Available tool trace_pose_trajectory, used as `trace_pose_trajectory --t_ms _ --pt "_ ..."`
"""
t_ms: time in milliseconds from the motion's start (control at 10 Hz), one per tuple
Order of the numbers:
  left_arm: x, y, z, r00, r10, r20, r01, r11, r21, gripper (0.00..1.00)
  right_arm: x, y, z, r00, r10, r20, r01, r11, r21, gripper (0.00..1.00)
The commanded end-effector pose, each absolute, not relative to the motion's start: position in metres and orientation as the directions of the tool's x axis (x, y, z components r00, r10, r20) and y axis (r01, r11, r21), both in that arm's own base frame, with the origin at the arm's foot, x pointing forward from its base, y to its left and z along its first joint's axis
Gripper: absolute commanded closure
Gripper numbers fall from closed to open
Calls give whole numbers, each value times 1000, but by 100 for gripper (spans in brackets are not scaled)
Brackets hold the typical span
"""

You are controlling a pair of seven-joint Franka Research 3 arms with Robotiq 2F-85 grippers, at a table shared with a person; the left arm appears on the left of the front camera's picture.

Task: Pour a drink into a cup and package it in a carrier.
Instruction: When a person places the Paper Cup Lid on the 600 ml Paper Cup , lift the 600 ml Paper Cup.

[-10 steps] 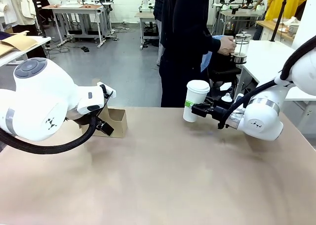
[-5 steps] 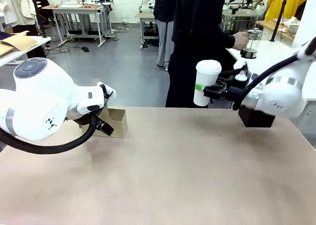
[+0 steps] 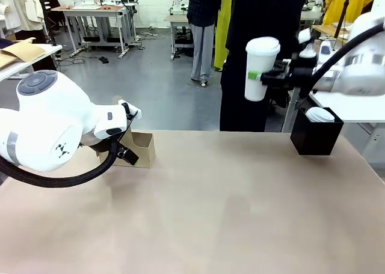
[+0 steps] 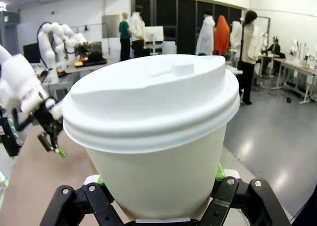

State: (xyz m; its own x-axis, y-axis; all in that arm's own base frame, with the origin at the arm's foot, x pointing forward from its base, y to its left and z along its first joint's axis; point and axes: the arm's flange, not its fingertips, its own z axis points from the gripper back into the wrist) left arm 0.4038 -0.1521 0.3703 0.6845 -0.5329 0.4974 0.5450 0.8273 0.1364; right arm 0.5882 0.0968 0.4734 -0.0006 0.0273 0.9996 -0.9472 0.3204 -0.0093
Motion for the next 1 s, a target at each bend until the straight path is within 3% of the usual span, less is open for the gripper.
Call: trace_pose_trajectory --t_ms 0,400,500,600,900 --pt "404 -152 370 684 -533 498 546 827 135 0 573 85 538 -5 17 1000 -954 301 -9 20" --pt "404 -152 370 684 -533 498 546 827 135 0 575 90 581 -4 -12 1000 -949 315 0 20" --pt "404 -152 370 684 -533 498 546 827 135 0 573 96 581 26 -16 1000 -976 214 29 20" --pt "404 -152 370 684 -533 498 546 827 135 0 563 84 582 -36 -5 999 -948 315 -33 20" --pt "404 -152 370 684 -533 498 546 827 135 0 563 84 582 -36 -5 999 -948 315 -33 20"
